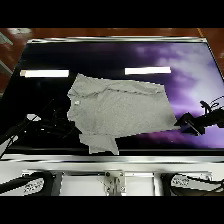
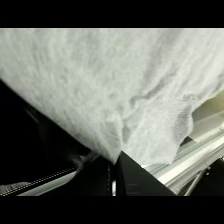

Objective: Fold the shirts.

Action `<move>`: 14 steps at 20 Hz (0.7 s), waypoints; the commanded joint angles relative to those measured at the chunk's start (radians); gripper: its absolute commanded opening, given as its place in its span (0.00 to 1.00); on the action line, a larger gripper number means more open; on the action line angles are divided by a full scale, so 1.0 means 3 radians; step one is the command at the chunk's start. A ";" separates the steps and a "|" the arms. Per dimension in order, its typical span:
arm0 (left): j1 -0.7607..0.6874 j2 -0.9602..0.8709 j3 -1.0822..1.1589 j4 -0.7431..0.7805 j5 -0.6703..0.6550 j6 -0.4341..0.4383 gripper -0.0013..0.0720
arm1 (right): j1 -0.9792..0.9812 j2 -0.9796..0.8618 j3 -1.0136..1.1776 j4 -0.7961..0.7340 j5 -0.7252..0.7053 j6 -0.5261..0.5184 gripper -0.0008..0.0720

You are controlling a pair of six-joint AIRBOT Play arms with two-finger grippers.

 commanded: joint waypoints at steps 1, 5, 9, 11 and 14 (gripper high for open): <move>0.0065 0.0067 0.0025 -0.0006 -0.0123 -0.0027 0.06 | -0.0001 -0.0207 -0.0001 0.0033 -0.0233 -0.0085 0.94; 0.0066 0.0069 0.0025 -0.0008 -0.0123 -0.0055 0.06 | 0.0003 -0.0371 -0.0001 0.0047 -0.0431 -0.0046 0.94; 0.0069 0.0069 0.0027 -0.0019 -0.0123 -0.0055 0.06 | 0.0003 -0.0523 -0.0001 0.0348 -0.0743 0.0052 0.94; 0.0069 0.0069 0.0027 -0.0019 -0.0120 -0.0055 0.06 | 0.0003 -0.0593 -0.0001 0.0542 -0.0816 0.0047 0.65; 0.0070 0.0069 0.0118 -0.0004 -0.0100 -0.0051 0.06 | 0.0003 -0.0580 0.0046 0.0640 -0.0707 -0.0155 0.09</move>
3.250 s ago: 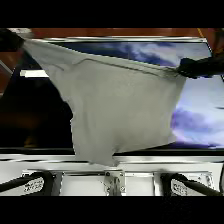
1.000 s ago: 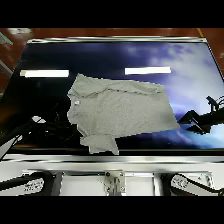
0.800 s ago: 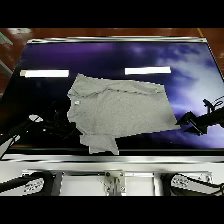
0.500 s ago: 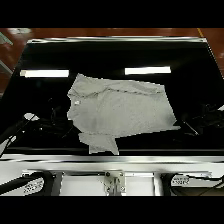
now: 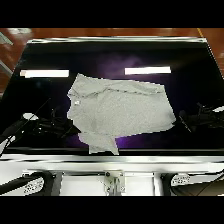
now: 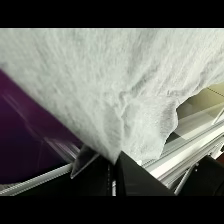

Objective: Fold the shirts.

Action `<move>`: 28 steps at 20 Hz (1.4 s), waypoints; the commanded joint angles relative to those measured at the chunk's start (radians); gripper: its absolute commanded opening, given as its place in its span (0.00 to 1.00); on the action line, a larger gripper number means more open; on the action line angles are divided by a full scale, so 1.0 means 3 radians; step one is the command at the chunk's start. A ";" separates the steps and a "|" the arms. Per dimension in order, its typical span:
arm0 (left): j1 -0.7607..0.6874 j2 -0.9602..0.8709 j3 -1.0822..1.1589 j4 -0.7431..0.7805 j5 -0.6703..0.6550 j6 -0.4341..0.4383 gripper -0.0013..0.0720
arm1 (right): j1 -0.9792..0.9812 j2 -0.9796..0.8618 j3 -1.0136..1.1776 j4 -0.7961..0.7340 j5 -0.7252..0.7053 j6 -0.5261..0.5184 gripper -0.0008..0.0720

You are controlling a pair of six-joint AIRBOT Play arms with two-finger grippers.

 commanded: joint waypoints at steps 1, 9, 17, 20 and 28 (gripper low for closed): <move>0.0003 0.0018 0.0181 0.0055 0.0037 0.0003 0.06 | -0.0004 0.0033 0.0097 0.0230 0.0111 -0.0271 0.09; 0.0053 0.0777 0.2856 0.0912 0.0028 -0.0490 0.06 | -0.0005 0.1574 0.1392 0.1478 0.0373 -0.0724 0.09; 0.0231 0.1385 0.5278 0.1738 -0.0131 -0.0765 0.06 | -0.0006 0.3254 0.2392 0.0975 -0.0587 0.0254 0.09; 0.0231 0.1769 0.5146 0.2389 -0.0712 -0.0916 0.06 | -0.0006 0.3568 0.2551 0.0284 -0.0267 0.0348 0.09; 0.0231 0.1998 0.5067 0.2595 -0.1754 -0.0938 0.06 | -0.0006 0.3744 0.2556 -0.0310 0.1027 0.0529 0.09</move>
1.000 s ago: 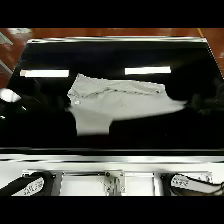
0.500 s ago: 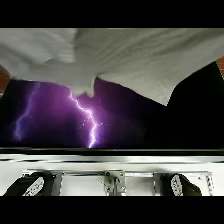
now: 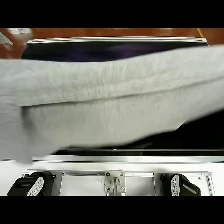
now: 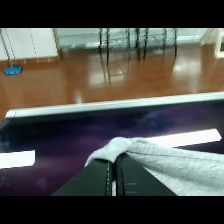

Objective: Fold the shirts.

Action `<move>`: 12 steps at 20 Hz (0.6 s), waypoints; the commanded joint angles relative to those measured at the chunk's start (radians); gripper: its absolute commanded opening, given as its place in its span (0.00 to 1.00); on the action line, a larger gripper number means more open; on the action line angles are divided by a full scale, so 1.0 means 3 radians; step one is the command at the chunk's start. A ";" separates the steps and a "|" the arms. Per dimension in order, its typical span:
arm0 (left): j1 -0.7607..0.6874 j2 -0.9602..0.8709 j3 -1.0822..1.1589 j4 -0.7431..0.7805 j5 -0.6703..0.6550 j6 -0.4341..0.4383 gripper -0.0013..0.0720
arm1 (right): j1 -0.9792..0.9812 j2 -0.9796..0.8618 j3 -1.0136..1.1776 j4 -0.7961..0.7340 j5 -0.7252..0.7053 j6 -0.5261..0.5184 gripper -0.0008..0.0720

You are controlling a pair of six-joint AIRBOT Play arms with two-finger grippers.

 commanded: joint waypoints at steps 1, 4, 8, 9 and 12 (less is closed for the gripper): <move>0.0003 0.0041 0.0003 0.0103 -0.0415 -0.0027 0.06 | -0.0001 0.0032 0.0017 -0.0364 0.0622 0.0041 0.09; 0.0003 -0.0033 0.0001 0.0102 -0.0445 -0.0038 0.06 | 0.0001 -0.0058 0.0017 -0.0581 0.0835 -0.0001 0.09; 0.0003 -0.0240 -0.0373 0.0102 -0.0637 -0.0048 0.06 | 0.0001 -0.0514 -0.0010 -0.0416 0.1397 -0.0009 0.09; 0.0003 -0.0306 -0.0567 0.0104 -0.0617 -0.0036 0.06 | 0.0001 -0.0649 -0.0076 -0.0389 0.1506 -0.0008 0.09; 0.0001 -0.0617 -0.1184 0.0081 -0.0303 -0.0037 0.06 | 0.0001 -0.1052 -0.0559 -0.0315 0.1525 -0.0009 0.09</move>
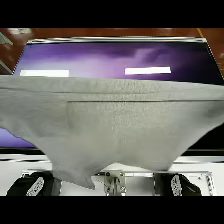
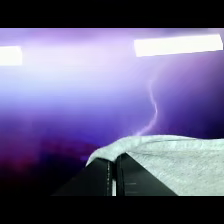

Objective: Fold the shirts.

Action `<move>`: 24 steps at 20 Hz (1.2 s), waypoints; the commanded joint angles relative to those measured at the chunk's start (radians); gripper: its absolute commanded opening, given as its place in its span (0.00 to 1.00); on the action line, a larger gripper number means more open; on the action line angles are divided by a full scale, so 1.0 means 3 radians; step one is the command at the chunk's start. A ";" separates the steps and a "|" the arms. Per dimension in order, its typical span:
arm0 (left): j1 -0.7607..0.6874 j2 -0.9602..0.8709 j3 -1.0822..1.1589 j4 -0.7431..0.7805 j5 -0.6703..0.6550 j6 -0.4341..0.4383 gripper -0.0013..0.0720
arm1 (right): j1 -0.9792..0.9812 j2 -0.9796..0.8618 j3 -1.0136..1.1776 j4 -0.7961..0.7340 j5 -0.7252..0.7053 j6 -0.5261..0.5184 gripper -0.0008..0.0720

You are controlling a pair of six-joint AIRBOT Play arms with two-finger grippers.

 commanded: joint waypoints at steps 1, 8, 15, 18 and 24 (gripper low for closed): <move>0.0004 -0.0373 -0.0666 -0.0006 0.0345 0.0010 0.06 | 0.0000 -0.0472 -0.0505 0.0109 0.0107 -0.0019 0.09; 0.0003 -0.1779 -0.1122 -0.0270 0.1483 0.0010 0.06 | 0.1227 -0.1901 -0.0771 -0.0374 -0.2146 0.0093 0.09; -0.0046 -0.2670 -0.1122 -0.0718 0.2722 0.0010 0.06 | 0.1783 -0.2930 -0.0771 -0.0338 -0.4140 0.0421 0.09; -0.0083 -0.2885 -0.1122 -0.0722 0.3028 0.0010 0.06 | 0.1840 -0.3253 -0.0771 -0.0338 -0.4505 0.0401 0.09; -0.0168 -0.3211 -0.1122 -0.0734 0.3182 0.0010 0.06 | 0.1840 -0.3516 -0.0771 -0.0340 -0.4362 0.0401 0.09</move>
